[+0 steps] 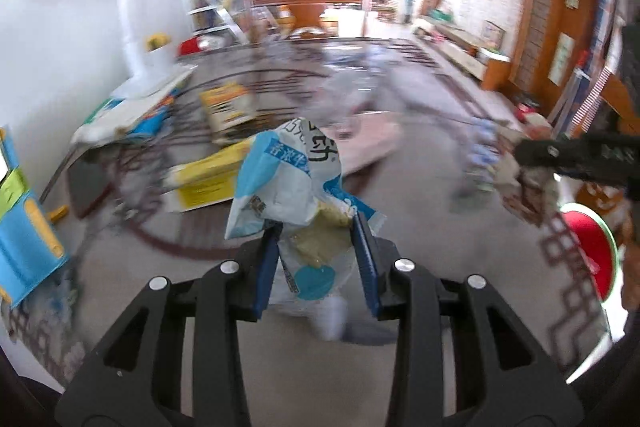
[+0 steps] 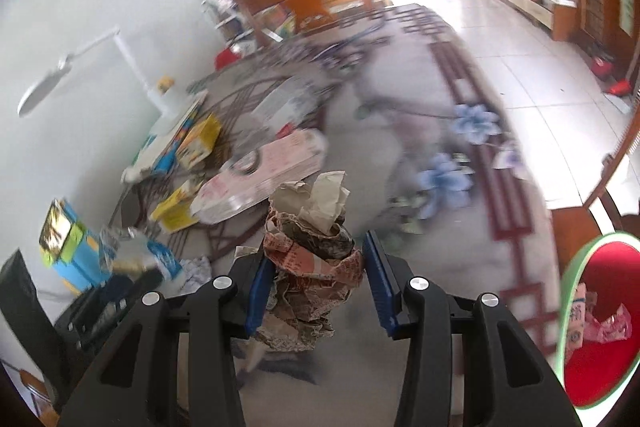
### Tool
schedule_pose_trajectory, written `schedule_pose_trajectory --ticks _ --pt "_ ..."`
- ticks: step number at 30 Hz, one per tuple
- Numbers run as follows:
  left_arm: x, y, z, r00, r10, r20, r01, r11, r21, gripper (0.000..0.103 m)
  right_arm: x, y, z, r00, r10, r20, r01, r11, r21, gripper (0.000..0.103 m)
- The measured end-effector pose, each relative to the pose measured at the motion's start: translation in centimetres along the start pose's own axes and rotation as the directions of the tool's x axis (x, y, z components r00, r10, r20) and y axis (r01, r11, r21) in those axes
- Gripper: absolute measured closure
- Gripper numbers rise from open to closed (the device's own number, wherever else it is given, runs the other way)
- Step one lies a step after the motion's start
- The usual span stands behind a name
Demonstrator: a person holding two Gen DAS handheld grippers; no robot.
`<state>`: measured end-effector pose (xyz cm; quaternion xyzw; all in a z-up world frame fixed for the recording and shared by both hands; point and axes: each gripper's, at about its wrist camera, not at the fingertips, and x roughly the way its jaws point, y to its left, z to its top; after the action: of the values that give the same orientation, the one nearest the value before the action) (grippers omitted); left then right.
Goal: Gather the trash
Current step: 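Carry the wrapper and crumpled paper to the red bin and release both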
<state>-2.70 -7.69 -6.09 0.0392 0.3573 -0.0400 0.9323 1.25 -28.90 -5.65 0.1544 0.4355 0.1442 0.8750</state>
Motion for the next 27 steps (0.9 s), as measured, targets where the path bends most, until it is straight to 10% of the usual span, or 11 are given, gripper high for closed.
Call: schedule_pose_trajectory --ticks 27 --pt "0.2 -15.7 1.1 0.942 -0.328 -0.065 0.335 0.924 0.186 0.068 -9.1 -12.9 0.3 0.948 -0.275 0.163 0.231 0.941 0.246 0.060"
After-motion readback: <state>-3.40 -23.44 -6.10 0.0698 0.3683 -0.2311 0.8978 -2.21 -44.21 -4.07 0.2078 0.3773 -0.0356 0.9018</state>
